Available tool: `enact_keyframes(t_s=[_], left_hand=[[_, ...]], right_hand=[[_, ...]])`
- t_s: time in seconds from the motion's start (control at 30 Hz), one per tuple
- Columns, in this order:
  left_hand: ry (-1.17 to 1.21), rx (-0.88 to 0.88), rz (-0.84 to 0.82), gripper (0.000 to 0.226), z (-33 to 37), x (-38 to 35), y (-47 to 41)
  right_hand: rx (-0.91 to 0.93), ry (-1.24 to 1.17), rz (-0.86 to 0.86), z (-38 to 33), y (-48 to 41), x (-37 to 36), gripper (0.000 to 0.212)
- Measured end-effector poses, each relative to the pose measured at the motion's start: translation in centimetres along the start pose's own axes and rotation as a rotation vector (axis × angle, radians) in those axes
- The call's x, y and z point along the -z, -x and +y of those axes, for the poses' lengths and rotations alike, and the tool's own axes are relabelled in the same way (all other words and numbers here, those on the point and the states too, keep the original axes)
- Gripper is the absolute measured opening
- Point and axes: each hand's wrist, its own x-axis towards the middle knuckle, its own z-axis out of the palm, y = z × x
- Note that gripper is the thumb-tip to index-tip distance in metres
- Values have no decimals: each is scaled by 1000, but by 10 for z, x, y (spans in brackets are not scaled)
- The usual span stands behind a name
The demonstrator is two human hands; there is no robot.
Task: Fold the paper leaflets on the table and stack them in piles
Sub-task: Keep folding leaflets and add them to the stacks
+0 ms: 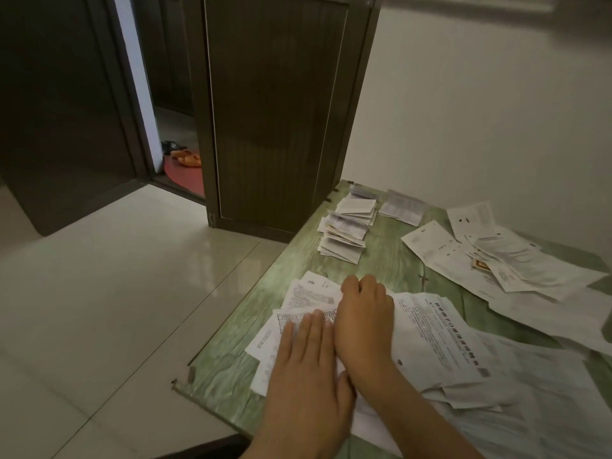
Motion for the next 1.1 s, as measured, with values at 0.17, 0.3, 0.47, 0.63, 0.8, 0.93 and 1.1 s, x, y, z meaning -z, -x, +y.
enact_keyframes(t_s=[0.17,0.3,0.47,0.63,0.8,0.93,1.1], left_hand=[[-64,30,-84,77,-3,12,14],[-105,44,-137,77,-4,15,20],[-63,44,-3,79,-3,33,14],[60,77,67,27,-22,47,-10],[123,100,29,46,-21,51,-25],[142,15,38,40,-24,52,-22],[260,12,25,34,-22,56,-27]], right_hand=[[-110,66,-107,-5,-1,1,29],[-204,91,-186,-2,-2,7,22],[-245,155,-232,6,0,13,31],[-285,23,-98,5,-1,13,25],[-63,-66,184,0,7,13,23],[-139,-265,225,0,5,15,26],[-461,-577,239,7,3,21,16]])
